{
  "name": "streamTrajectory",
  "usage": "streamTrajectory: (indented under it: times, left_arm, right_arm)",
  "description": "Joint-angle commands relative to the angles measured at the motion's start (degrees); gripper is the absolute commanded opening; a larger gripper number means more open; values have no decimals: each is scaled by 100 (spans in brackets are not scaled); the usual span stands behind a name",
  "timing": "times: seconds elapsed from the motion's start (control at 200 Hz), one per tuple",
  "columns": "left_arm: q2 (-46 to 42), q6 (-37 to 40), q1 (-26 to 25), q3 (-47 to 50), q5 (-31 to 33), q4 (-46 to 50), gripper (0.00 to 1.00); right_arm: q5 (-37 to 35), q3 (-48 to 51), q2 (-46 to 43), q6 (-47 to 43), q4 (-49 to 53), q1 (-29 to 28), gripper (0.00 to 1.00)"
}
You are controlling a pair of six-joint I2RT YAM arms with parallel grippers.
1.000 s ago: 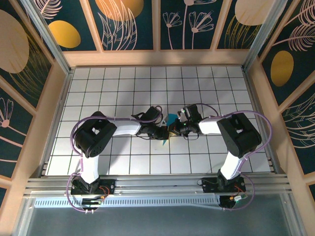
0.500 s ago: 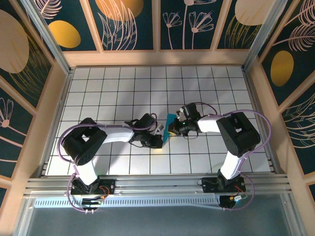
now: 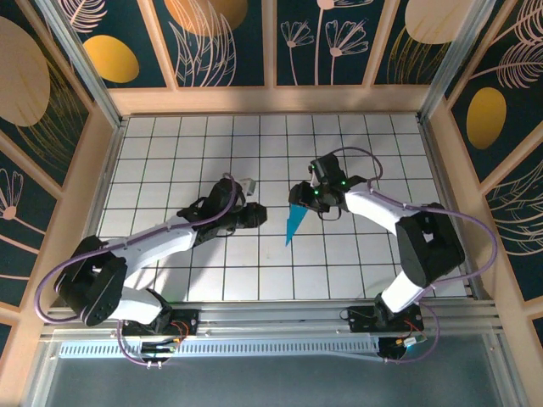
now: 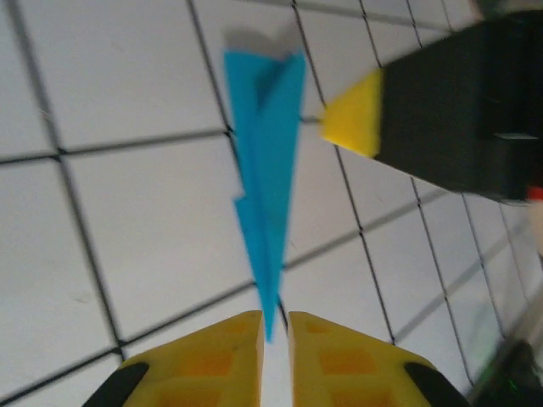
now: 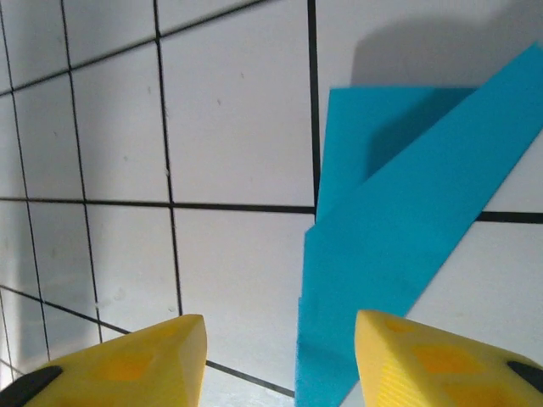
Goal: Fold a paper plane with a square sheet of paper (fold left side to right side)
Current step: Fold the wing for the fifth time at the center of the table, then pick up the paper plane at the center of the table.
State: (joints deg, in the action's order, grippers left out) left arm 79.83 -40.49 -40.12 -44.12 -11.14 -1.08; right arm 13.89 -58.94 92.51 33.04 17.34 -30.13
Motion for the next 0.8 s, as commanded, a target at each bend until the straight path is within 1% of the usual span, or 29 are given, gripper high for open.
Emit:
streamTrajectory:
  times: [0.0,0.035,0.125,0.19,0.26,0.395,0.51,0.621,0.656,0.776,0.796]
  left_arm:
    - [-312,-240,53,86,1408,-59,24]
    - [-398,-281,48,94,1692,-50,27]
    - [-655,-363,57,160,2372,-50,39]
    - [-839,-403,68,245,2766,-37,42]
    - [-1026,-380,66,359,3001,-66,44]
    - [-1270,-324,75,547,3153,-94,46]
    - [-1369,-337,83,634,3174,-50,47]
    - [-1398,-308,83,695,3137,-42,48]
    - [-1392,-297,88,688,3134,-25,48]
    - [-1393,-296,86,720,3103,-28,48]
    - [-1392,-291,83,728,3094,-32,48]
  right_arm:
    - [-1207,-349,-5,21,1226,-289,56]
    - [-1442,-462,70,169,1394,-390,58]
    - [-2057,-885,449,704,1947,-582,64]
    - [-2469,-1337,826,1078,2423,-789,68]
    - [-2818,-1845,1251,1383,2829,-1039,70]
    - [-3228,-2576,1998,1998,3371,-1319,71]
    - [-3442,-3054,2481,2310,3732,-1414,67]
    - [-3601,-3266,2686,2407,3906,-1457,64]
    - [-3619,-3273,2723,2423,3921,-1461,62]
    - [-3669,-3264,2815,2455,3968,-1461,59]
    - [-3672,-3269,2828,2462,3980,-1461,57]
